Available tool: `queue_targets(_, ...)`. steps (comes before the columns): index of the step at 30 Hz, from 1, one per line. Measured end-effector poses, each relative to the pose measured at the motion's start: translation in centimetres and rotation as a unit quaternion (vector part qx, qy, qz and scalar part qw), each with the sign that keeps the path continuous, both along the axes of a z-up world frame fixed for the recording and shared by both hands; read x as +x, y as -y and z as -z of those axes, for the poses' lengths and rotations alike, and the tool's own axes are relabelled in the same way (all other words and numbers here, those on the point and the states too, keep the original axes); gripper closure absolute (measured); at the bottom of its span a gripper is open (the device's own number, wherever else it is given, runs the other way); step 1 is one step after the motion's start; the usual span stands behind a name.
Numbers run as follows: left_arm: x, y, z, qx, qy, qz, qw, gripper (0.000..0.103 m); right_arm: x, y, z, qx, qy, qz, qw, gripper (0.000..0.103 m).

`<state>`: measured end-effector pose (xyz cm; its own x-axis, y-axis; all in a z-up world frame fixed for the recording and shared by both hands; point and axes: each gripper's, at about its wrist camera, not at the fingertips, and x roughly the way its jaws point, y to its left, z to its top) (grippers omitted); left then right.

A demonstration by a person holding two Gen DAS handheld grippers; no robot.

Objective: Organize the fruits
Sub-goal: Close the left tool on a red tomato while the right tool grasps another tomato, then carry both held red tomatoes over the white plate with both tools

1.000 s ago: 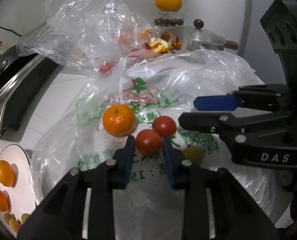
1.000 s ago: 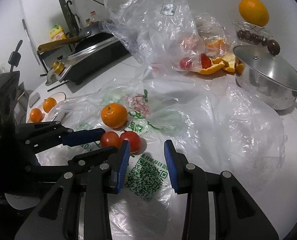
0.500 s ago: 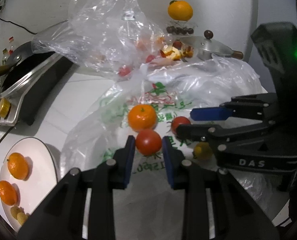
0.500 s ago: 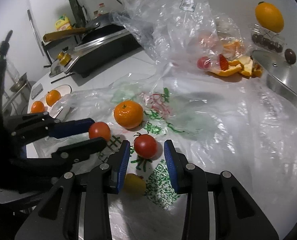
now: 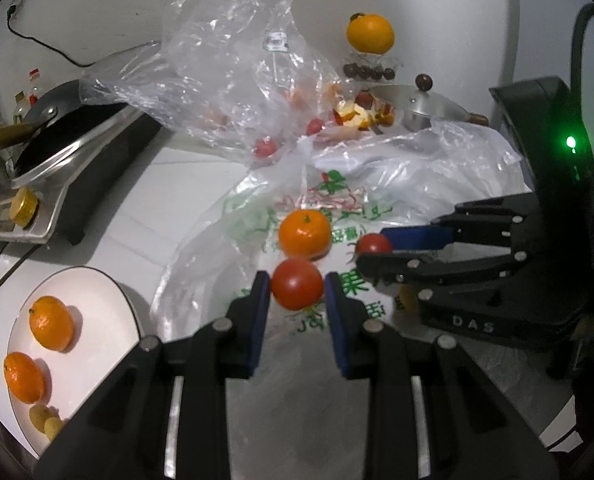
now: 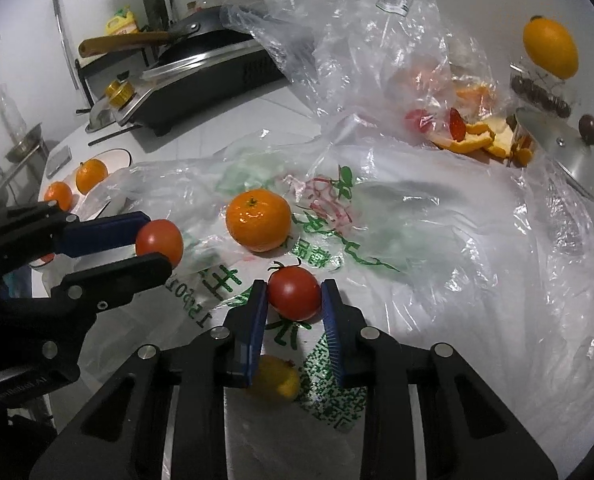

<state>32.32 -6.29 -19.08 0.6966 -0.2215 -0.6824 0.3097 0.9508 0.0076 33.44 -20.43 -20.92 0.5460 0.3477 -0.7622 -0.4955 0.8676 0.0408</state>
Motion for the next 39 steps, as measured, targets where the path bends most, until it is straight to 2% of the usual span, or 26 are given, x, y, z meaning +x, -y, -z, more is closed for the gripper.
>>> queue_targets(23,-4.5,-2.7,-3.0,-0.014,0.038,-0.015,0.9991,0.074,-4.6,-2.6,-4.7,-0.002,0.048,-0.017,0.999,0.074)
queue_targets(39,-7.5,-6.5,-3.3,-0.019,0.043,-0.049,0.9977,0.074,-7.0,-5.7,-6.2,0.0,0.061,-0.045,0.997,0.074)
